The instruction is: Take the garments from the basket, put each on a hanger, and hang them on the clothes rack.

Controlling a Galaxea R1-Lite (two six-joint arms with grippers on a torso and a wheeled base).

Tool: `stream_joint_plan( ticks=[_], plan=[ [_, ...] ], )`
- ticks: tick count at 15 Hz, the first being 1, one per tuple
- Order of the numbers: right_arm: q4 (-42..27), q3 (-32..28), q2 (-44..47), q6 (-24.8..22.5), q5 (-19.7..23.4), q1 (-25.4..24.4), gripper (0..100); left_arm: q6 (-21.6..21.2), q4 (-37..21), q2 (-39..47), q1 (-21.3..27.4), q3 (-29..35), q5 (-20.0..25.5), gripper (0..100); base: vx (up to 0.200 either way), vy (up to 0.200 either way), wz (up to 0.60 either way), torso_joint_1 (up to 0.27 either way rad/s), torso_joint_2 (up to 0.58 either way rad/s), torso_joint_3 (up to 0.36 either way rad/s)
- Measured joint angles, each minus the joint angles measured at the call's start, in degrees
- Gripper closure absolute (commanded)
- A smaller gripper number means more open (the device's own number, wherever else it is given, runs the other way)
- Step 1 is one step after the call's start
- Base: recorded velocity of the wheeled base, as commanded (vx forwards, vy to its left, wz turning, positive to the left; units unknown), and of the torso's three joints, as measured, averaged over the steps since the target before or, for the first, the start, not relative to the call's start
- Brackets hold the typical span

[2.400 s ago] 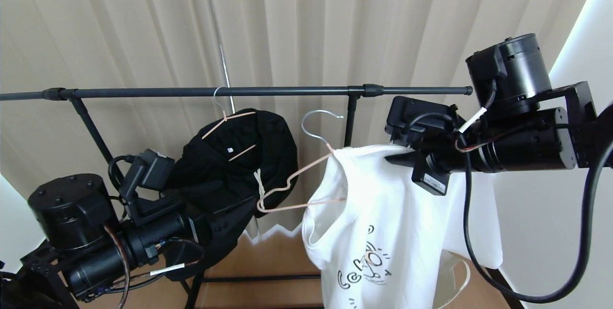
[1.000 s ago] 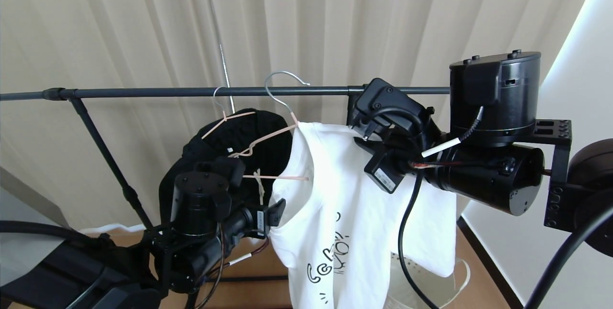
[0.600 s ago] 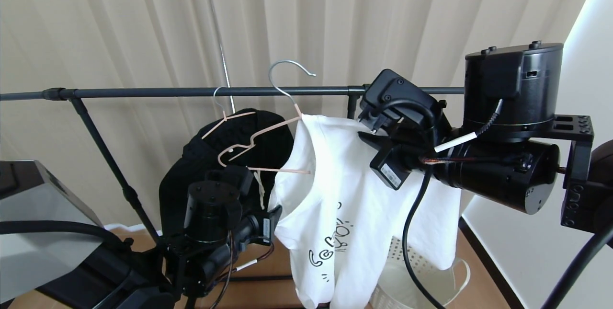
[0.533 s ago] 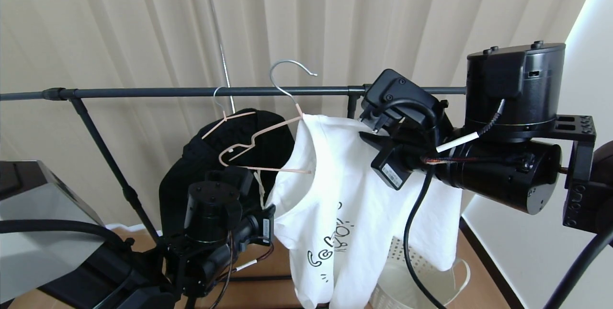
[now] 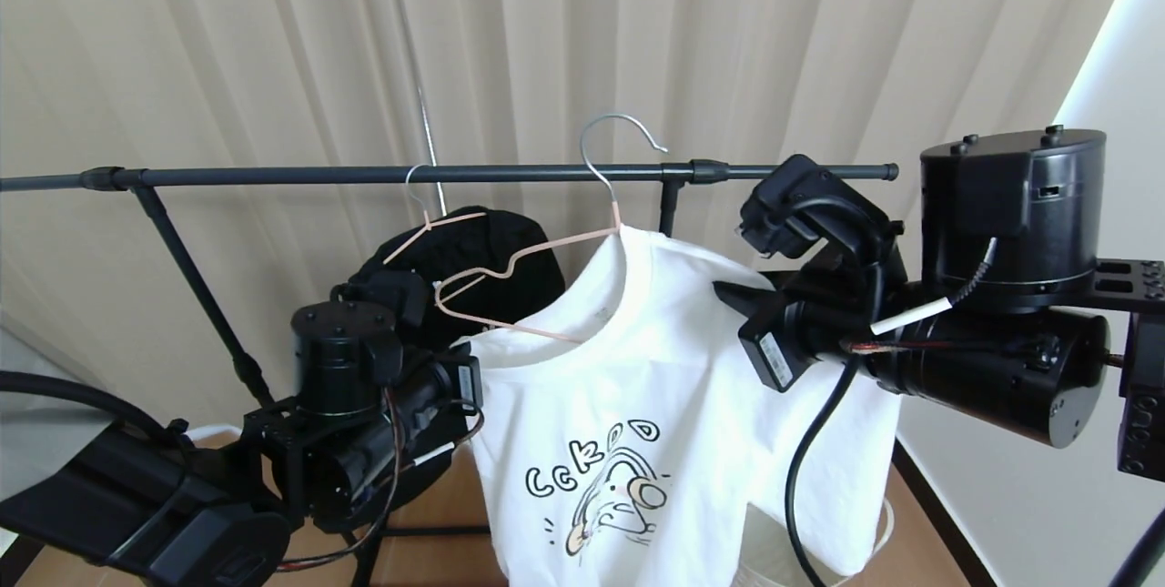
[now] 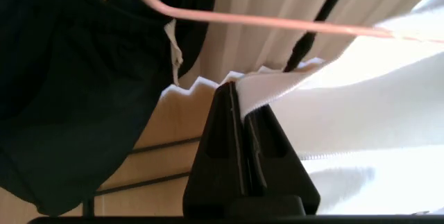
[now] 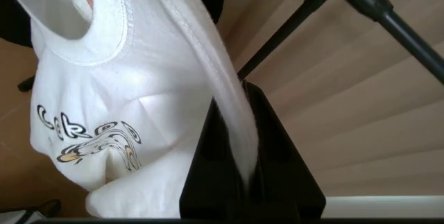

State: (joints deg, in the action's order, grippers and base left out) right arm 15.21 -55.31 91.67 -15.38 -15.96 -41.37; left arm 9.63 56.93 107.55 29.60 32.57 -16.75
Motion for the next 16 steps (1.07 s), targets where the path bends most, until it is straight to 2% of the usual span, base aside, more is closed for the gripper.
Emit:
stream_joint_plan(
  ticks=[3, 7, 12, 16],
  plan=[
    [2.4, 4.5, -1.9, 2.8, 2.3, 1.5, 100, 0.0, 0.0, -1.1, -1.0, 0.2, 0.2, 100, 0.0, 0.0, 0.0, 0.0, 0.0, 0.0],
    [12.4, 12.8, -3.5, 3.6, 5.0, 4.0, 100, 0.0, 0.0, -1.4, -2.5, 0.6, 0.3, 100, 0.0, 0.0, 0.0, 0.0, 0.0, 0.0],
    [13.0, 16.4, -4.1, 3.1, 6.1, 6.0, 100, -0.1, 0.0, -1.4, -4.2, 1.3, 0.4, 100, 0.0, 0.0, 0.0, 0.0, 0.0, 0.0],
    [12.8, 18.2, -5.0, 0.2, 6.1, 6.7, 100, -0.7, 0.0, -1.6, -5.2, 3.1, 0.5, 100, 0.0, 0.0, 0.0, 0.0, 0.0, 0.0]
  ],
)
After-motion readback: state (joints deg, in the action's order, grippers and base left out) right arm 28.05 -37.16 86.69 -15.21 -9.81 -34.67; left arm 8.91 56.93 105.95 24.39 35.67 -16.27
